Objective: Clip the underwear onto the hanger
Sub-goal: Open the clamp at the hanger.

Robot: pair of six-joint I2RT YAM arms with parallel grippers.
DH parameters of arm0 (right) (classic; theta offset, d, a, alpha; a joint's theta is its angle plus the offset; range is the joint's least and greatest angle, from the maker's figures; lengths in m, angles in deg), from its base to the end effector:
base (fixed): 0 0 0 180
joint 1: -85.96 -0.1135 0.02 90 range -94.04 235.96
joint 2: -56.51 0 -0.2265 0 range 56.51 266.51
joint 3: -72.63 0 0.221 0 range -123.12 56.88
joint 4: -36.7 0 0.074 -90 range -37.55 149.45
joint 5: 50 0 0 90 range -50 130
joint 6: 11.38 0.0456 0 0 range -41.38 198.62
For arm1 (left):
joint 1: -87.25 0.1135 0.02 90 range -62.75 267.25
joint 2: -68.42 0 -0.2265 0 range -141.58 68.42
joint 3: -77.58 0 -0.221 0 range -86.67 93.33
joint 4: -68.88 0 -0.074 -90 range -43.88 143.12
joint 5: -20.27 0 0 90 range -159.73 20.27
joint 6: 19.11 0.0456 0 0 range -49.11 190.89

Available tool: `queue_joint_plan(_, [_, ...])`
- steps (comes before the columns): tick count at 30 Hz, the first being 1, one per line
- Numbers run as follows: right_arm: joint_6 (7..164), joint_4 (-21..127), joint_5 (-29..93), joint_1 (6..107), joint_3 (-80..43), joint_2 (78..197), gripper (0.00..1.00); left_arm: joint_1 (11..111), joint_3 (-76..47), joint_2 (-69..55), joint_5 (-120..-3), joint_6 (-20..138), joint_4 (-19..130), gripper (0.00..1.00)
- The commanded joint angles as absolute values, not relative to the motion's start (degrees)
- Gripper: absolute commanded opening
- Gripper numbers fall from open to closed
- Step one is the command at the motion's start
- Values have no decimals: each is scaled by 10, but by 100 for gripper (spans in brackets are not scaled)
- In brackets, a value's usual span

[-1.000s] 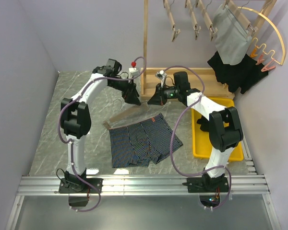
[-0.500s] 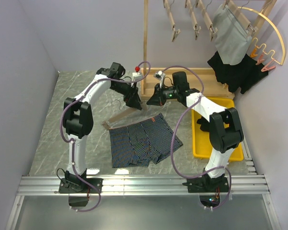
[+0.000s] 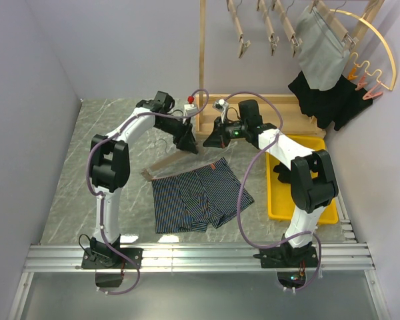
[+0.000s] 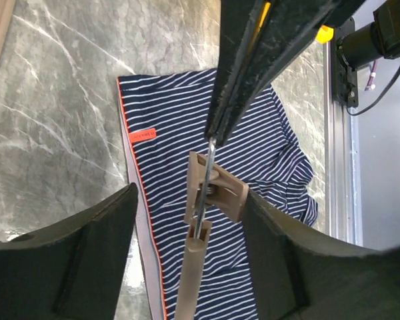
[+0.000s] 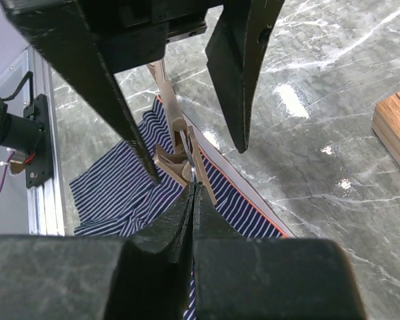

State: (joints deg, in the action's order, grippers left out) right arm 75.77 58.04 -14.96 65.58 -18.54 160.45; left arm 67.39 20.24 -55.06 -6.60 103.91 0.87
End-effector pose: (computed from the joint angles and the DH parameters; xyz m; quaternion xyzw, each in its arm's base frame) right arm 0.3367 0.1649 0.2283 -0.3696 0.7241 0.4662 0.3488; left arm 0.3625 -0.1742 0.2110 0.4590 0.7071 -0.4932 0.2144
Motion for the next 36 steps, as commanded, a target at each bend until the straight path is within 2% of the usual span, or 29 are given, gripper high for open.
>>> queue_joint_plan(1, [756,576,-161,651,-196,1580,0,669,204,-514,-44,1031,43,65])
queue_joint_plan(3, [756,578,-162,652,-198,1583,0,669,204,-514,-44,1031,43,62])
queue_joint_plan(14, [754,589,-165,650,-199,1588,0,669,177,-489,-50,1016,87,64])
queue_joint_plan(17, [756,585,-165,652,-199,1588,0,669,175,-487,-48,1017,87,61])
queue_joint_plan(20, [762,583,-165,652,-198,1589,0,669,184,-494,-46,1026,70,49])
queue_joint_plan(21, [762,582,-165,651,-198,1589,0,669,187,-500,-45,1029,63,42])
queue_joint_plan(26, [766,582,-167,653,-204,1593,0,669,199,-509,-50,1043,41,23])
queue_joint_plan(27, [766,582,-167,652,-205,1594,0,669,201,-510,-51,1046,36,11])
queue_joint_plan(29, [766,583,-163,653,-206,1596,0,669,204,-510,-53,1048,32,0])
queue_joint_plan(30, [764,592,-159,652,-211,1598,0,669,205,-512,-52,1051,28,0])
queue_joint_plan(31, [765,597,-149,653,-215,1599,3,669,212,-515,-50,1053,21,0])
queue_joint_plan(32, [763,607,-142,653,-220,1604,15,669,217,-520,-49,1055,8,0])
queue_joint_plan(34, [760,631,-120,656,-229,1607,28,671,229,-527,-46,1063,-4,0])
queue_joint_plan(35, [764,633,-113,659,-228,1604,40,672,232,-533,-45,1065,-7,0])
queue_joint_plan(36, [768,635,-106,668,-224,1601,43,672,233,-534,-46,1068,-8,0])
